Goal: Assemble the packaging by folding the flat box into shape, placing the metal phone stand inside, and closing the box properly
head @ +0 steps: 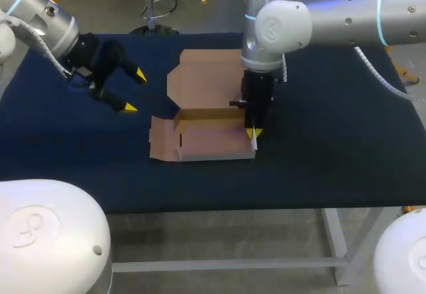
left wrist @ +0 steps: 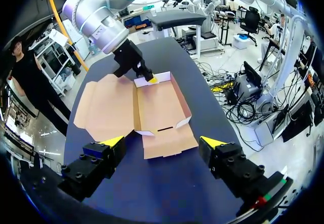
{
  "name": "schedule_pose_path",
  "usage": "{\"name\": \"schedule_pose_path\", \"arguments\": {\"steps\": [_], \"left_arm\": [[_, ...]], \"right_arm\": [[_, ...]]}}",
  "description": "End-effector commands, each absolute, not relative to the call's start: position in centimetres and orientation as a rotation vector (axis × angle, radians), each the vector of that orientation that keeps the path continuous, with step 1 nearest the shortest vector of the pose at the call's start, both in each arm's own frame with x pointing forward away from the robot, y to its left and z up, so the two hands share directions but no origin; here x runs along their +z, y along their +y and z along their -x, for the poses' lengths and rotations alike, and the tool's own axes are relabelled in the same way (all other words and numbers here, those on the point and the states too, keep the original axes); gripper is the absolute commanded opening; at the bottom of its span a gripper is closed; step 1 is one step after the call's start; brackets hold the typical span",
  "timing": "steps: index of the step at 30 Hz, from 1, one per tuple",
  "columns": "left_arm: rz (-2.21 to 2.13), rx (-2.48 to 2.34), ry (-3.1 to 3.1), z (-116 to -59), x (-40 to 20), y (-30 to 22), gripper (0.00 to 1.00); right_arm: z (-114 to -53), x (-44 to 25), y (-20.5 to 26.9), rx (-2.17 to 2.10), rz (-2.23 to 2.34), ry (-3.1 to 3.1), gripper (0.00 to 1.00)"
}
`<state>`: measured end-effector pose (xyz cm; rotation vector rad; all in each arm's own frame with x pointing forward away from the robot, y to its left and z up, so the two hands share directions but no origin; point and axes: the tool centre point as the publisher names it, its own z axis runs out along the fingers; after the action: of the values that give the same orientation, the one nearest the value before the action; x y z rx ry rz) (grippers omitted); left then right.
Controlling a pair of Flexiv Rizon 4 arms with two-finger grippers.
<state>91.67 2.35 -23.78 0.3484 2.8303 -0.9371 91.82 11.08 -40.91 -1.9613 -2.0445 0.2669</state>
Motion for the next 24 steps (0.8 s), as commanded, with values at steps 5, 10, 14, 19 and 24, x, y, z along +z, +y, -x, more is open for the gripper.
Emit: {"name": "schedule_pose_path", "arguments": {"steps": [5,10,14,19,24], "left_arm": [[-0.349,-0.932,2.836,-91.66,-23.64,2.4,1.0],[-0.349,-0.932,2.836,-91.66,-23.64,2.4,1.0],[-0.349,-0.932,2.836,-91.66,-23.64,2.4,1.0],[-0.349,-0.932,2.836,-91.66,-23.64,2.4,1.0],[-0.349,-0.932,2.836,-91.66,-23.64,2.4,1.0]], "right_arm": [[-91.79,-41.21,11.27,0.229,1.972,-2.082,0.11],[-91.7,-41.07,11.29,0.161,2.016,-2.128,0.11],[-91.7,-41.21,11.19,0.098,2.044,-2.162,0.13],[-91.77,-41.57,11.14,0.047,2.054,-2.18,0.15],[-91.82,-41.77,11.12,-0.021,2.119,-2.204,0.15]]}}
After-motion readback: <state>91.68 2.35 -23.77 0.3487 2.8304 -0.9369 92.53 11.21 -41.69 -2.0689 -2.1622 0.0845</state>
